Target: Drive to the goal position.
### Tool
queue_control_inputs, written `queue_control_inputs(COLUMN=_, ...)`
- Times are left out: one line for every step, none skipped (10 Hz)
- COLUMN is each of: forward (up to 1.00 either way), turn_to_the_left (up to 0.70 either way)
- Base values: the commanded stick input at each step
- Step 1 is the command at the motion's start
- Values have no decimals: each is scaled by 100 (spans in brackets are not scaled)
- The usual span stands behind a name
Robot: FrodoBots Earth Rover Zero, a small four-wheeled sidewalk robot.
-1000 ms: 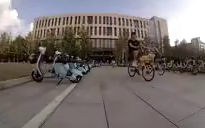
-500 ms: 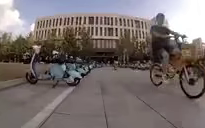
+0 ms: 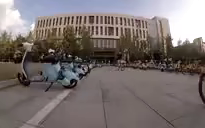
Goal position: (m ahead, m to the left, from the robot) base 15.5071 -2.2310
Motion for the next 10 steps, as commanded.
queue_control_inputs(forward=70, turn_to_the_left=0)
queue_control_inputs(forward=70, turn_to_the_left=0)
queue_control_inputs(forward=70, turn_to_the_left=0)
queue_control_inputs(forward=70, turn_to_the_left=0)
queue_control_inputs(forward=70, turn_to_the_left=0)
queue_control_inputs(forward=70, turn_to_the_left=0)
queue_control_inputs(forward=70, turn_to_the_left=0)
queue_control_inputs(forward=70, turn_to_the_left=0)
queue_control_inputs(forward=70, turn_to_the_left=0)
queue_control_inputs(forward=70, turn_to_the_left=0)
